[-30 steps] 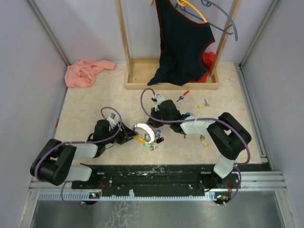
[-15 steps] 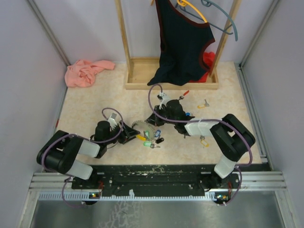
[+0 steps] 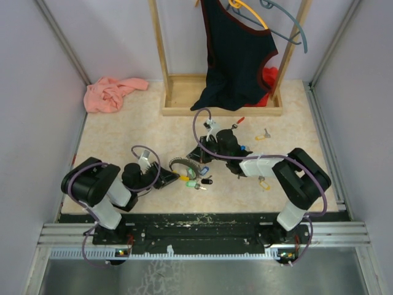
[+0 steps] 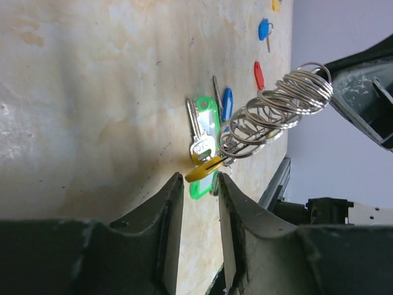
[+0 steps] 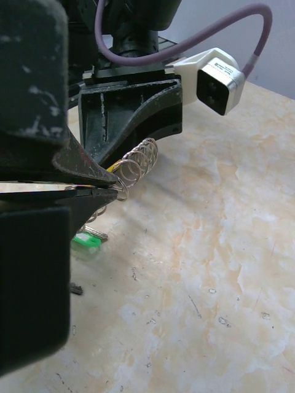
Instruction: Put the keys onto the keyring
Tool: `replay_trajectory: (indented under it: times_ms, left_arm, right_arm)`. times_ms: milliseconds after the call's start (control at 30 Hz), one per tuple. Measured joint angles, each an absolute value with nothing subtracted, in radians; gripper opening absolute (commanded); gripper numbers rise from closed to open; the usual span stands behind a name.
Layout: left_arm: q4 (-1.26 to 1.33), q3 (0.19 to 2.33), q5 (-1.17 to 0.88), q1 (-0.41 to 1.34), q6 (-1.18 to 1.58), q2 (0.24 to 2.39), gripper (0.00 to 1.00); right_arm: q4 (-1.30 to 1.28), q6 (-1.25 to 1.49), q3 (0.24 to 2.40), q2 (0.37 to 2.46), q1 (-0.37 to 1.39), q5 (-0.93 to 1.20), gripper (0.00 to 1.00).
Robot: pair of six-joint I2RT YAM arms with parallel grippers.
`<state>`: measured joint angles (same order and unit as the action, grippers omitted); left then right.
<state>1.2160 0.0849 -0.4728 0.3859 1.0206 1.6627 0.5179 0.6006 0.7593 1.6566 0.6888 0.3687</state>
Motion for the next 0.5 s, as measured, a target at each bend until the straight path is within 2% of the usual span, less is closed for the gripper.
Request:
replay_trajectory:
  times_ms: [100, 500]
  left_arm:
    - [1.303, 0.067, -0.486, 0.387, 1.028, 1.698, 0.32]
    - [1.503, 0.063, -0.483, 0.393, 1.037, 1.83, 0.49]
  right_arm:
    - [0.52, 0.603, 0.759, 1.657, 0.688, 0.368, 0.0]
    - [0.533, 0.613, 0.759, 1.657, 0.677, 0.387, 0.0]
